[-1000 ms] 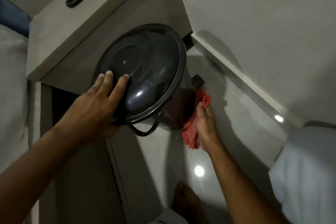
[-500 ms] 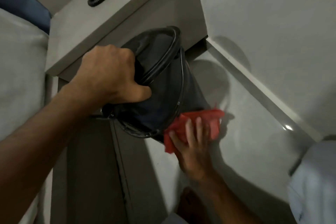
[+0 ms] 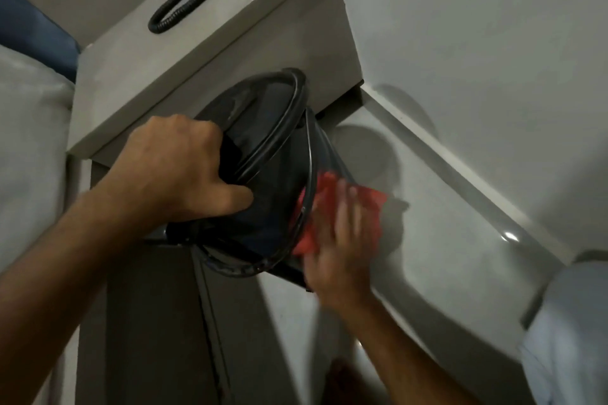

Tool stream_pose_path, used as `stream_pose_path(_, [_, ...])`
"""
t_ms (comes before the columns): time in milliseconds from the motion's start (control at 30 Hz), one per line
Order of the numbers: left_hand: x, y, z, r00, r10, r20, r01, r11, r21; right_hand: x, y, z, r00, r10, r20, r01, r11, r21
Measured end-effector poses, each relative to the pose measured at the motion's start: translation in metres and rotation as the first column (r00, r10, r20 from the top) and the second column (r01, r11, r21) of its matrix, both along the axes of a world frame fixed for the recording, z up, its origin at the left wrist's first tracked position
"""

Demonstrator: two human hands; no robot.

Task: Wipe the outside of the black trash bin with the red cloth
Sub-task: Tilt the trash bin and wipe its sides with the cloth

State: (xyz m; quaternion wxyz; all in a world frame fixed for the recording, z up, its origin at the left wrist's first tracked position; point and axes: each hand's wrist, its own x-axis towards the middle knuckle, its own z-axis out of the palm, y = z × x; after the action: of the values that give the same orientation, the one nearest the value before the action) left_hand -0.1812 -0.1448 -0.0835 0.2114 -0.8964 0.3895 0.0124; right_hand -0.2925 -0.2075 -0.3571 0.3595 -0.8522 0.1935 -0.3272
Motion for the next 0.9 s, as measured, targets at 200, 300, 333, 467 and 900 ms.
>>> stream_pose_path(200, [-0.018, 0.028, -0.001, 0.999, 0.004, -0.039, -0.008, 0.994, -0.112, 0.033, -0.085, -0.006, 0.944, 0.236, -0.232, 0.118, 0.414, 0.902])
stream_pose_path(300, [-0.023, 0.032, 0.001, 0.995, 0.069, -0.071, -0.078, 0.989, -0.126, 0.025, -0.062, 0.025, 0.971, 0.197, -0.139, 0.023, 0.500, 0.866])
stream_pose_path(333, [-0.024, 0.033, 0.000, 0.995, 0.068, -0.069, -0.076, 0.989, -0.128, 0.025, -0.055, 0.042, 0.979, 0.200, -0.044, -0.052, 0.453, 0.890])
stream_pose_path(467, [-0.033, 0.023, -0.003, 0.991, 0.098, -0.093, -0.107, 0.989, -0.105, 0.025, -0.053, 0.106, 0.935, 0.050, 0.352, -0.354, 0.031, 0.935])
stream_pose_path(900, [-0.071, 0.013, -0.058, 0.971, 0.208, 0.117, -0.205, 0.978, -0.038, 0.054, -0.159, 0.235, 0.799, -0.327, 0.504, -0.557, -0.089, 0.826])
